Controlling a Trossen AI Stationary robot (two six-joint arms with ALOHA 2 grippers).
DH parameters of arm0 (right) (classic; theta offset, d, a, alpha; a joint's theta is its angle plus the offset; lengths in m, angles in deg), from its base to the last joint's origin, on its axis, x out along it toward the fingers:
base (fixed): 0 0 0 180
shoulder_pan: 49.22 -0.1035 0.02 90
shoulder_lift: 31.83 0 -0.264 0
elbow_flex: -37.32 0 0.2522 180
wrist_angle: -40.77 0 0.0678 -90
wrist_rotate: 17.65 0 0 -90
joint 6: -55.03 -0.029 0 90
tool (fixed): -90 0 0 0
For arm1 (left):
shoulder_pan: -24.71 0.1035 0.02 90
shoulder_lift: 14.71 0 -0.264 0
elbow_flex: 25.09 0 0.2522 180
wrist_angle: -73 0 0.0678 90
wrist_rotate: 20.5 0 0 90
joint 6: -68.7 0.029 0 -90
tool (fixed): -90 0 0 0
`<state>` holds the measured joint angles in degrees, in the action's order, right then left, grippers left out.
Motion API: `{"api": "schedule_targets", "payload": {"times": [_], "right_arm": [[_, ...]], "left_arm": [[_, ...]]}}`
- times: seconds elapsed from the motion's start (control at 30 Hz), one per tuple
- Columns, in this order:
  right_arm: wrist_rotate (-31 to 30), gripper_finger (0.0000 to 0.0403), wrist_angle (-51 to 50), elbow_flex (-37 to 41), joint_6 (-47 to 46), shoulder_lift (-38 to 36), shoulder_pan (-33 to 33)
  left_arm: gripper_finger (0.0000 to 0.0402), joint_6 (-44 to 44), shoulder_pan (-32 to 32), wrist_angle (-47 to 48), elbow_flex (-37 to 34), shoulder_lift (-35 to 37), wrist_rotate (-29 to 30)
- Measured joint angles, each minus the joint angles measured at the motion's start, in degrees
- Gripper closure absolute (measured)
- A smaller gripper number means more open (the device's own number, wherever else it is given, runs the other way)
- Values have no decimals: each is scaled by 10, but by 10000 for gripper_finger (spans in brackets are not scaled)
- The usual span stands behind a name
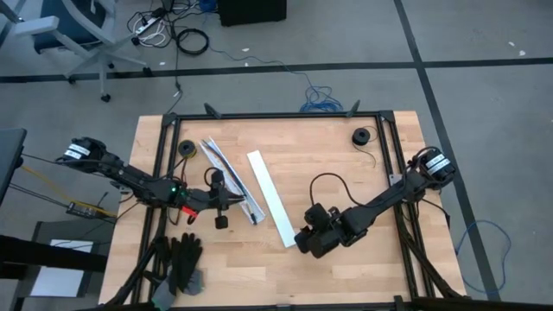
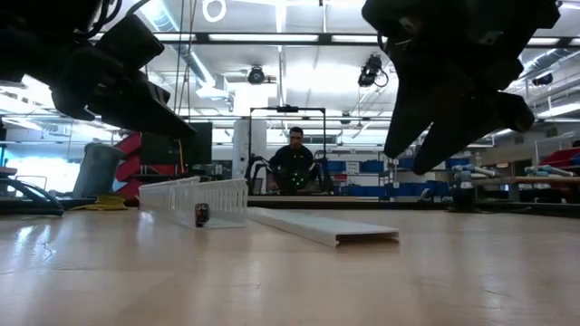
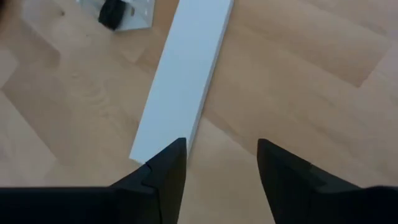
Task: Ziptie cables
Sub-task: Close the white cable duct
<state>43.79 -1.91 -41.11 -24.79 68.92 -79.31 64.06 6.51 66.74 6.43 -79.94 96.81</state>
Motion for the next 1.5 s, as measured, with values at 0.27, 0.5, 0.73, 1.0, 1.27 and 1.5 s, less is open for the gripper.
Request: {"api": "schedule_targets", "payload": {"times": [0.27,0.5,0.73,1.0,1.27,1.5], "right_arm": [[-20,235,-6,0,0,0,-6],[-50,236,-3,0,0,0,-6],[-69,237,-4,0,4,3,-6],[-102,238,1,3,7,3,7],[-74,238,140,3,186,3,80],[-65,241,293,3,304,3,172]], "left_arm": [[402,-54,-2,1,1,0,-11],[402,-95,-29,165,101,1,-18],[402,-210,-100,526,230,21,79],[402,-350,-195,566,168,84,101],[402,-390,-197,413,33,82,105],[402,-388,-190,390,-4,82,126]]}}
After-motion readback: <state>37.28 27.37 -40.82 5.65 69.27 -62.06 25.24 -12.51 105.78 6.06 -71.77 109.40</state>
